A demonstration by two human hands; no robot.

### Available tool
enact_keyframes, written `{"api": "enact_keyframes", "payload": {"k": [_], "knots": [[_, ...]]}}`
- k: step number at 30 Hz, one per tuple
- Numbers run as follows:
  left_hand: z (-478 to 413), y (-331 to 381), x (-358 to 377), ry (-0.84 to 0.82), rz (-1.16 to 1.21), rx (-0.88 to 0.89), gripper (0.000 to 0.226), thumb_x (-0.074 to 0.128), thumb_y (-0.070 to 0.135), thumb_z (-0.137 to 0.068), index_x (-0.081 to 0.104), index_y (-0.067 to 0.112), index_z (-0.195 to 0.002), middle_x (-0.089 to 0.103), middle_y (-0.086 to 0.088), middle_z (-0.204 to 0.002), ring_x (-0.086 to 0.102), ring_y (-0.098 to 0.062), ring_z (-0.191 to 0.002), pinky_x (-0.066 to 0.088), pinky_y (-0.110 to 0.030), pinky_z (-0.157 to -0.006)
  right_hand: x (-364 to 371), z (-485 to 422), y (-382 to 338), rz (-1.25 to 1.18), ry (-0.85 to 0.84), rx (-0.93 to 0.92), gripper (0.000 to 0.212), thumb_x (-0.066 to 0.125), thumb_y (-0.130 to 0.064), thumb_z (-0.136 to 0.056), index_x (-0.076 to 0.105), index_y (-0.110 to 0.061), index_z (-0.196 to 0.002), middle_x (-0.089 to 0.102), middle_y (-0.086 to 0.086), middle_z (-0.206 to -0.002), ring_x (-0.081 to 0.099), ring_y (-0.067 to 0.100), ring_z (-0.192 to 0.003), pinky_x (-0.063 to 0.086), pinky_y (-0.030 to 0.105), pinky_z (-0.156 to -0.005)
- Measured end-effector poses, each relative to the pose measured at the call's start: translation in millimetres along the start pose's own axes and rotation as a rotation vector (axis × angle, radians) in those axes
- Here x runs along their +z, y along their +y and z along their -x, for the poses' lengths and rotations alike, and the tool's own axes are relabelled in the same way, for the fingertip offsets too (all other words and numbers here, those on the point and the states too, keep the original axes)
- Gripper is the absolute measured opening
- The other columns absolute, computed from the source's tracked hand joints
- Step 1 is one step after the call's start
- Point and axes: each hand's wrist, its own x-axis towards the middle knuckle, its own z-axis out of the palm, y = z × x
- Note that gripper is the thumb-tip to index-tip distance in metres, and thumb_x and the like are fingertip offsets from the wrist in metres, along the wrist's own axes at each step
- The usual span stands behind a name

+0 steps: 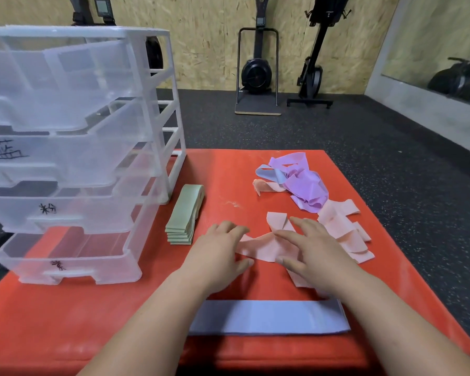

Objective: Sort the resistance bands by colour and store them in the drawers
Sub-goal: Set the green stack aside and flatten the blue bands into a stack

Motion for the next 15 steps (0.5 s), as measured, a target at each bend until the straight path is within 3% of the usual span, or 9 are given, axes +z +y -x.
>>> {"api": "enact_keyframes", "payload": {"k": [7,12,15], "knots": [[-37,-5,17,0.019,0.054,-0.051,0.082,0.067,0.059,-0.090,0.032,0.033,-0.159,0.039,0.001,-0.160,0.040,-0.026,-0.143,0.039,-0.043,-0.117,-16,-89,23,0.042,-0.052,0.100,0.061,0.057,-0.069,-0.093,0.045,-0.051,-0.150,0.017,0.000,-0.172,0.015,0.025,-0.156,0.028,0.046,-0.123],[-53,-8,28,0.041,0.093,-0.086,0.082,0.063,0.063,-0.091,0.030,0.036,-0.161,0.034,0.004,-0.163,0.036,-0.023,-0.146,0.034,-0.038,-0.120,-20,-174,60,0.170,-0.138,0.166,0.067,0.049,-0.072,-0.095,0.033,-0.050,-0.156,0.008,0.000,-0.174,0.006,0.029,-0.159,0.023,0.056,-0.125],[-62,-8,32,0.054,0.112,-0.087,0.082,0.060,0.064,-0.091,0.028,0.035,-0.162,0.033,0.004,-0.164,0.034,-0.022,-0.148,0.032,-0.036,-0.122,-14,-206,71,0.239,-0.176,0.149,0.063,0.045,-0.072,-0.096,0.036,-0.048,-0.153,0.012,-0.003,-0.173,0.005,0.030,-0.159,0.026,0.057,-0.122]]}}
